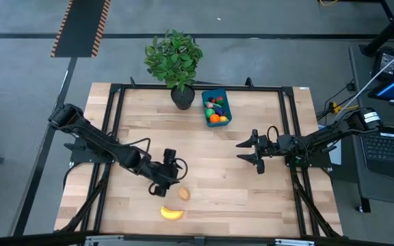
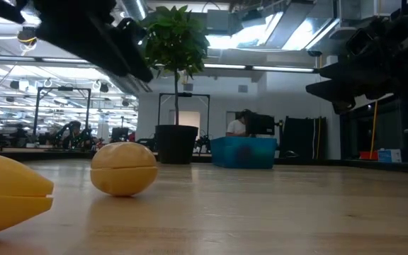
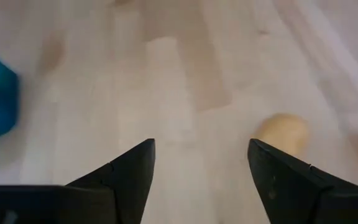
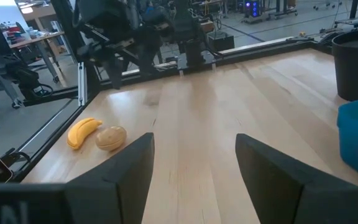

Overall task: Pick and placing Produce into tupperware
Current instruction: Put the potato into the blue bin

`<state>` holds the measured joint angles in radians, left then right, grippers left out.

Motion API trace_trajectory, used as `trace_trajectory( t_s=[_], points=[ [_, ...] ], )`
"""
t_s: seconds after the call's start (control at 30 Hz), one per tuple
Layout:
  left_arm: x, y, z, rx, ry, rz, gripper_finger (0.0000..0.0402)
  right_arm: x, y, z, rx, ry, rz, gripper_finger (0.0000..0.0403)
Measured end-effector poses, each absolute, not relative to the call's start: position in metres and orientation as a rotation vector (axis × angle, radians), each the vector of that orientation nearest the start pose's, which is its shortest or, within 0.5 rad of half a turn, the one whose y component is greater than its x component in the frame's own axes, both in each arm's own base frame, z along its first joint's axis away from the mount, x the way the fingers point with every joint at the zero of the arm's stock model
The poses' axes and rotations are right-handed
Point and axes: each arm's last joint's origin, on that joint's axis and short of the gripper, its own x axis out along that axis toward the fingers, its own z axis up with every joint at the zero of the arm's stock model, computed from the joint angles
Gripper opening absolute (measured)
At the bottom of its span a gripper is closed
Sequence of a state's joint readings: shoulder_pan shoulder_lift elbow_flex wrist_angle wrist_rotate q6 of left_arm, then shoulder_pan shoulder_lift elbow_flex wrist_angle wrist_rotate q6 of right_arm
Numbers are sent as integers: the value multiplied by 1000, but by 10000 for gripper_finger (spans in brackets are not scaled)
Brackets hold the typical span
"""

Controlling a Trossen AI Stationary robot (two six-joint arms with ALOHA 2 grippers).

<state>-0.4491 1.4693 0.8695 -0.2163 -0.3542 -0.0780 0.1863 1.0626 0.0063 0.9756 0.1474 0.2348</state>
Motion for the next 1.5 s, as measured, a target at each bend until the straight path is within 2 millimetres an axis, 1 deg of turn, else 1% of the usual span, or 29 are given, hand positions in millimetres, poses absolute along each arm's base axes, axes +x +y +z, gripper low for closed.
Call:
trace_trajectory(
  t_s=[0.23,0.47,0.57,0.73,0.87,0.97,1.2,1.4,1.5],
  points=[
    [268,-120,218,253,854,-132,247,158,26,143,266,85,27,227],
    [270,-121,222,230,857,-177,247,158,26,143,273,85,27,227],
    [273,-124,213,246,886,-190,247,158,26,143,273,85,27,227],
    [284,-136,196,329,941,-257,247,158,26,142,273,89,27,227],
    [296,-146,196,358,939,-280,247,158,26,142,272,94,26,227],
    [302,-150,192,352,956,-302,247,158,26,142,272,94,26,227],
    [309,-155,176,349,1019,-336,247,158,26,142,273,96,36,227],
    [312,-155,168,371,1034,-352,247,158,26,142,273,96,37,227],
    [316,-154,165,354,1030,-366,247,158,26,142,273,95,37,227]
  ],
)
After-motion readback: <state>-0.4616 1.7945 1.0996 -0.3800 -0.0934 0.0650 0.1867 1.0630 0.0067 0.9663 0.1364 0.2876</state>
